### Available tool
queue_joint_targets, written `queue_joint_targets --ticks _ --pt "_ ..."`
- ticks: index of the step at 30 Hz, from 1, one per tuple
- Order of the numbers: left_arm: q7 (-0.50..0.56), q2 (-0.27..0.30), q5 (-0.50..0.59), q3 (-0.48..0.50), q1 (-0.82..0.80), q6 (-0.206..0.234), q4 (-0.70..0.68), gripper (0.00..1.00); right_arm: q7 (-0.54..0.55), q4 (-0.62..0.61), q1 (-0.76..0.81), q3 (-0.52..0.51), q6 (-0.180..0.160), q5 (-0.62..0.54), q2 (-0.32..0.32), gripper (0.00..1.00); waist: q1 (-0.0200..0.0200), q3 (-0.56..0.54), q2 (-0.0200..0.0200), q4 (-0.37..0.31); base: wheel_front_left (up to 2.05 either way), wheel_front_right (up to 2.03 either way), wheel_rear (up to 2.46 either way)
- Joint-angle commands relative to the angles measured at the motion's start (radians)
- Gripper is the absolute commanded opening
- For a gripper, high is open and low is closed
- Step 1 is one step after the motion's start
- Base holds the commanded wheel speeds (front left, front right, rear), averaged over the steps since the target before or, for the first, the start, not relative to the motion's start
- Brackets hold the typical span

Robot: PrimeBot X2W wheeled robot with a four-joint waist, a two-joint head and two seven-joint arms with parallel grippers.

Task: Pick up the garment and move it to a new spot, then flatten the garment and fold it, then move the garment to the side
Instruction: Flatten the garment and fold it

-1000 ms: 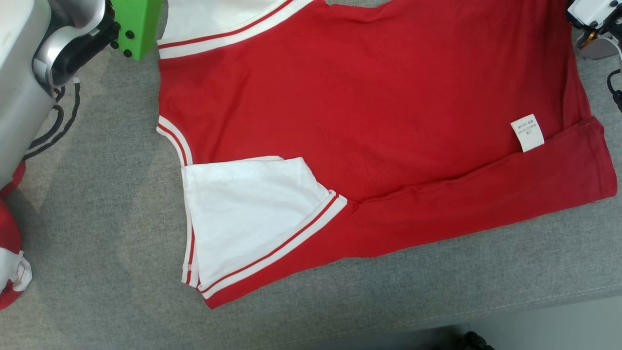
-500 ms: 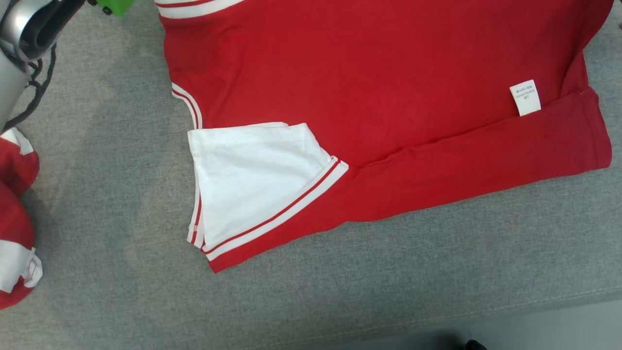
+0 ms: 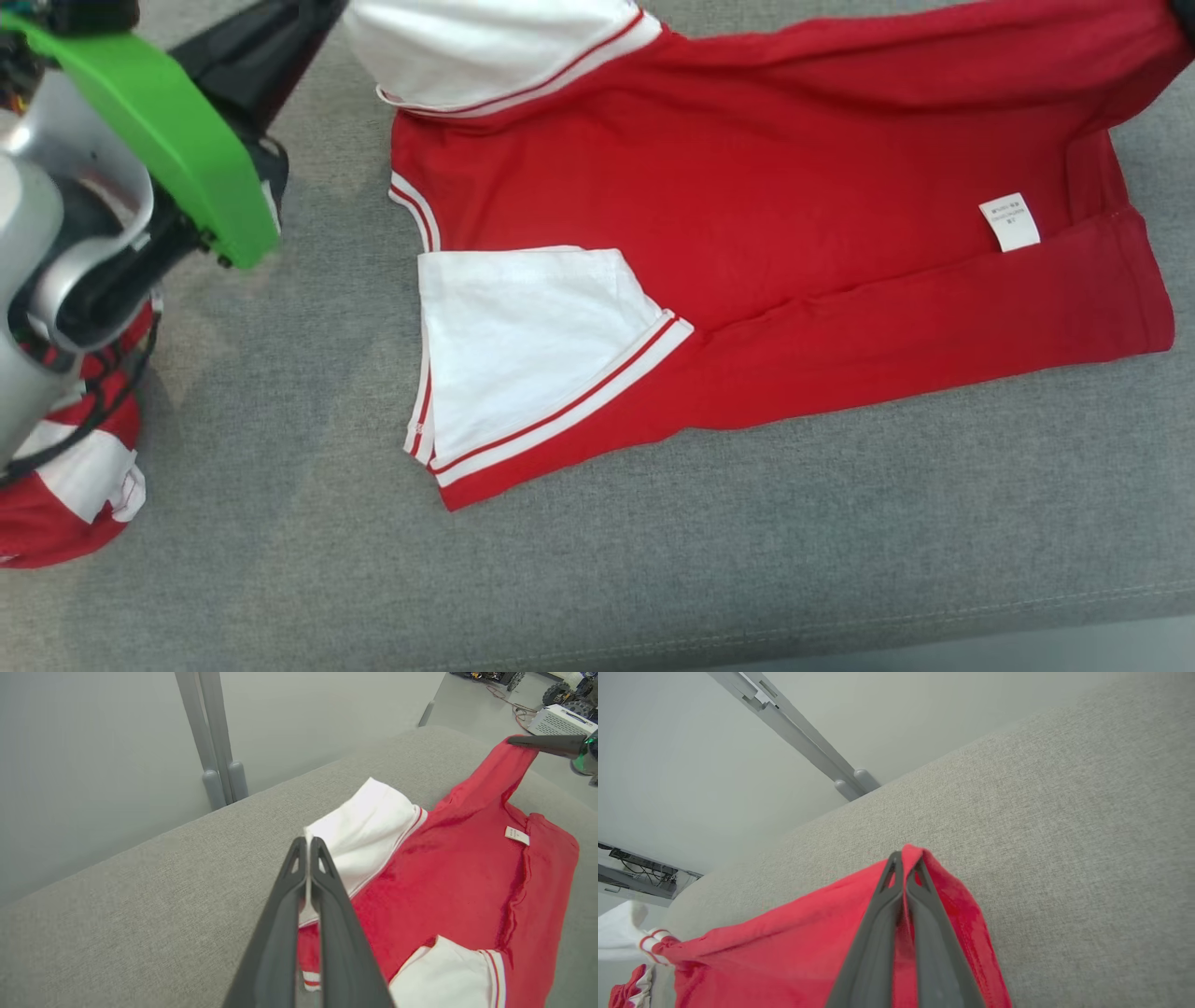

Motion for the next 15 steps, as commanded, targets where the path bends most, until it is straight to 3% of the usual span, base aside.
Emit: queue_joint_targets --ticks 1,7,15 --pt "-0.004 0.022 -0.024 0.006 0.038 0.015 -0.037 0.0 -0.017 -0.024 0.029 0.006 0.0 -0.009 -0.024 0.0 0.0 -0.013 0.0 0.018 0.0 0.0 0.0" --pt "-0.021 0.093 -0.077 0.001 0.158 0.08 -0.218 0.0 -0.094 -0.115 0.125 0.048 0.0 -0.061 -0.105 0.0 0.0 -0.02 0.0 0.039 0.0 0.0 0.0" --pt "-0.049 0.133 -0.142 -0.025 0.297 0.145 -0.357 0.0 -0.153 -0.103 0.21 0.089 0.0 -0.068 -0.129 0.0 0.0 -0.032 0.0 0.05 0.0 0.0 0.0"
